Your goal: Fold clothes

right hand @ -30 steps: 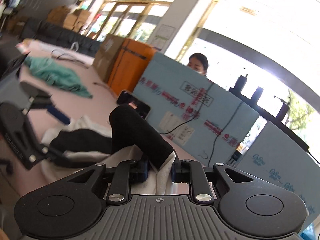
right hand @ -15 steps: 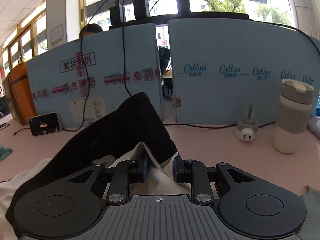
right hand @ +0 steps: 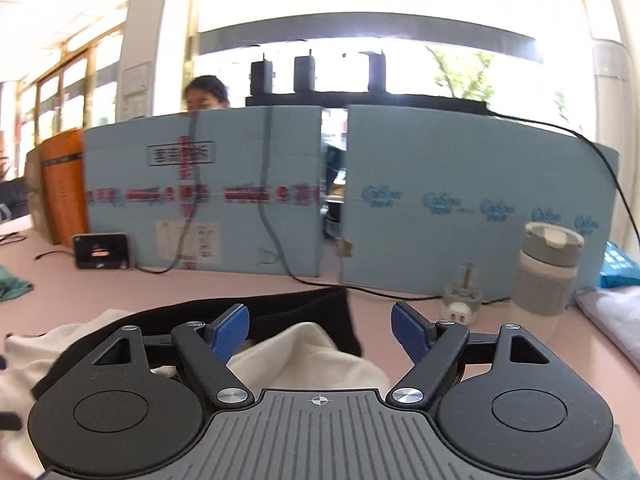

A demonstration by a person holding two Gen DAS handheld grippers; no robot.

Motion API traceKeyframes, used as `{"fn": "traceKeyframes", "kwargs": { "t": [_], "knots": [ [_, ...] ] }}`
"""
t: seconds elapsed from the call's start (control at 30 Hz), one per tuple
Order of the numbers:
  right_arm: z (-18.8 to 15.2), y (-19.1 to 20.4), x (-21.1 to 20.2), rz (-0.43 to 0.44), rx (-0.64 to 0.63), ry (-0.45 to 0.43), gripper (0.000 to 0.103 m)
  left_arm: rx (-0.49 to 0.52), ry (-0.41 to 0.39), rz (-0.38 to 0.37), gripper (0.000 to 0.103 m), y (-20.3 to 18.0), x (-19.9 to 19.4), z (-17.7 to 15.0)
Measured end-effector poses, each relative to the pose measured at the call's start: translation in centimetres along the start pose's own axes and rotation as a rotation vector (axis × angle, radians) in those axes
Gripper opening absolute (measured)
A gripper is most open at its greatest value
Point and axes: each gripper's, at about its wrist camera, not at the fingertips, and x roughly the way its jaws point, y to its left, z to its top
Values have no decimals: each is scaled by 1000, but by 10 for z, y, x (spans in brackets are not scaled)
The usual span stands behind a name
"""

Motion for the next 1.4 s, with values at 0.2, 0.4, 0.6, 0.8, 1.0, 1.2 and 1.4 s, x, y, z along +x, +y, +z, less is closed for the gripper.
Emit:
{"fn": "traceKeyframes", "kwargs": {
  "t": [0.2, 0.4, 0.6, 0.8, 1.0, 1.2, 1.4],
  "knots": [
    [-9, 82, -12, 219, -224, 40, 81, -3, -6, 6, 103, -3, 1, -5],
    [-30, 142, -2, 315, -441, 97, 81, -19, -27, 5, 103, 1, -1, -5],
    [-55, 159, 11, 281, -601, 177, 49, -44, -60, -36, 103, 3, 0, 0],
    [-35, 149, 22, 248, -575, 196, 11, -21, -96, -53, 103, 3, 0, 6],
    [11, 144, 30, 200, -530, 94, 10, -49, -137, -79, 103, 12, 5, 15],
    [45, 136, 76, 75, -486, 15, 10, -112, -143, -127, 103, 23, 18, 20],
    [59, 124, 148, -20, -397, 34, 10, -220, -90, -173, 103, 38, 30, 16]
  ]
}}
